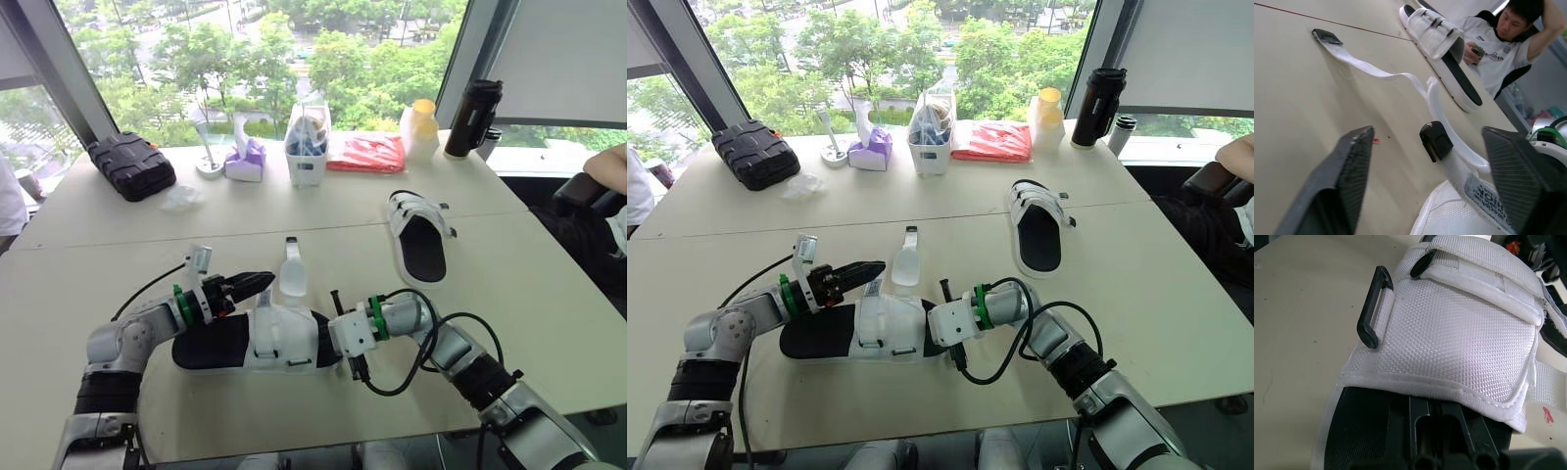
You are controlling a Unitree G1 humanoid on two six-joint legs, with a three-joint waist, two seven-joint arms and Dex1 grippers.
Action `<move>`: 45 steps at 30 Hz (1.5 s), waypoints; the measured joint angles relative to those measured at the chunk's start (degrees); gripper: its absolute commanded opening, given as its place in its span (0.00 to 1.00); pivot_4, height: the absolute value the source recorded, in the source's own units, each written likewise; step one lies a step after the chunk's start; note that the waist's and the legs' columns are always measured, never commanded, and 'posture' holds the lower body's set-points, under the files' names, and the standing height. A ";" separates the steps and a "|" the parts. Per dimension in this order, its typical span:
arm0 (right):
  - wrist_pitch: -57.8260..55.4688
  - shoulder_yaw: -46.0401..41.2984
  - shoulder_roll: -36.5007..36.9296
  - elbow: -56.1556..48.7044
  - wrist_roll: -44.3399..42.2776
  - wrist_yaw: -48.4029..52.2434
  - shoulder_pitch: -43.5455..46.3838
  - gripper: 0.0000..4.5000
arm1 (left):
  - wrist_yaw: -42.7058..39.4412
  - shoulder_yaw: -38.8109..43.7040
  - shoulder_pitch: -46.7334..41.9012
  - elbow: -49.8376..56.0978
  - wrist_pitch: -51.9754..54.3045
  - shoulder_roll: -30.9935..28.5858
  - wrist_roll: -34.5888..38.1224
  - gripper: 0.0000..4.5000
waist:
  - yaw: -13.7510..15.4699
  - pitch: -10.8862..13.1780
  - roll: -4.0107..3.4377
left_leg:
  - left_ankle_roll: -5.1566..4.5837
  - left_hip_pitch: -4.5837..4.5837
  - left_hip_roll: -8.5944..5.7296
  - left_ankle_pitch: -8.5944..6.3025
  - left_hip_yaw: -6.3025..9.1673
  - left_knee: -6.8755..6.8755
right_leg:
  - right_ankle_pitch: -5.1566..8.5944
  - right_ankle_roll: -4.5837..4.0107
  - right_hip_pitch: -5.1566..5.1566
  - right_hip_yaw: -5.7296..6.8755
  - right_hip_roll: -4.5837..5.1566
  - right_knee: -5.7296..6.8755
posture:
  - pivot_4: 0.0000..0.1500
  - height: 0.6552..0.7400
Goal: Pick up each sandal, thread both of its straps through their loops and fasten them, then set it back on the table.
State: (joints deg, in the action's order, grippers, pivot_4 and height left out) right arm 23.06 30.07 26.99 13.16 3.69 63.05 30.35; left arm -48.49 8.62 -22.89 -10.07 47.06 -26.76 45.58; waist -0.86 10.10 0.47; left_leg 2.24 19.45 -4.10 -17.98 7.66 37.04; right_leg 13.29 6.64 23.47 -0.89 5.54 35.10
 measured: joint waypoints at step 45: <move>0.53 -0.07 0.34 -0.16 0.60 -1.33 -0.21 0.00 | -8.13 1.27 -7.20 -9.75 -1.23 3.44 1.11 0.01 | 0.19 0.04 0.07 | 0.07 0.07 -0.06 0.04 0.05 -0.01 | -0.02 0.00 0.05 0.03 0.02 0.01 | 1.00 1.00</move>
State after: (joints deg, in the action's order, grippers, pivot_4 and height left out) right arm 23.59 30.00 27.33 13.00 4.30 61.72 30.15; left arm -56.63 9.89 -30.09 -19.82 45.83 -23.32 46.69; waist -0.67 10.14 0.55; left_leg 2.31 19.51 -4.16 -17.94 7.71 37.03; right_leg 13.28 6.64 23.52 -0.87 5.56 35.11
